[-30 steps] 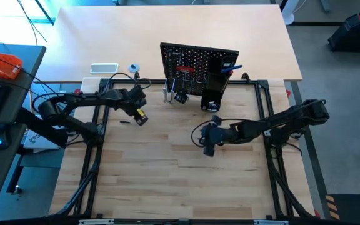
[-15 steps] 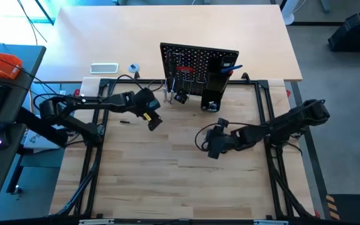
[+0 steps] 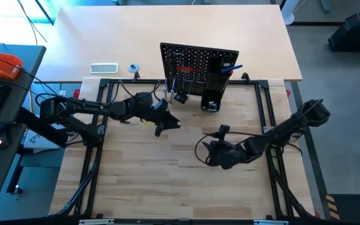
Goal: Hang tools onto peg board
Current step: Put the socket into the bottom black bin on the peg board
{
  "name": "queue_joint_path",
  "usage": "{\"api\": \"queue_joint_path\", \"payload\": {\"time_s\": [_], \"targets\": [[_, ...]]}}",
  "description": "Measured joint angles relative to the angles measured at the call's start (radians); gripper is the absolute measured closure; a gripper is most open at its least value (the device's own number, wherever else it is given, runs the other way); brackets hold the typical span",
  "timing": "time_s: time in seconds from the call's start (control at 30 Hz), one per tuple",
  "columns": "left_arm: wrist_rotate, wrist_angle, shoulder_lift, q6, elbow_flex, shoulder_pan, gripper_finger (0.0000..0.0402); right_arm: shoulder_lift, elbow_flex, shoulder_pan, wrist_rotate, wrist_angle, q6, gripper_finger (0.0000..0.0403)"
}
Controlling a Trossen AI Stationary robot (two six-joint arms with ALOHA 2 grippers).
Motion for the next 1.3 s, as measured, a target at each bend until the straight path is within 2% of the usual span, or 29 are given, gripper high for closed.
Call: {"api": "queue_joint_path", "payload": {"time_s": [0.27, 0.57, 0.8, 1.0, 1.17, 1.3], "targets": [[0.042, 0.230, 0.032, -0.070, 0.002, -0.070, 0.0289, 0.000, 0.000, 0.038, 0.017, 0.344, -0.311, 0.0218], [0.097, 0.473, 0.142, -0.160, 0.001, -0.114, 0.0289, 0.000, 0.000, 0.038, -0.011, 0.677, -0.628, 0.0218], [0.113, 0.599, 0.170, -0.239, 0.001, -0.120, 0.0289, 0.000, 0.000, 0.036, -0.039, 0.718, -0.742, 0.0221], [0.099, 0.607, 0.170, -0.254, 0.001, -0.120, 0.0289, 0.000, 0.000, 0.034, -0.059, 0.744, -0.825, 0.0239], [0.093, 0.607, 0.170, -0.257, 0.001, -0.121, 0.0289, 0.000, 0.000, 0.000, -0.148, 0.748, -0.824, 0.0244], [0.088, 0.606, 0.170, -0.264, 0.001, -0.127, 0.0289, 0.000, 0.000, -0.022, -0.174, 0.749, -0.812, 0.0244]]}}
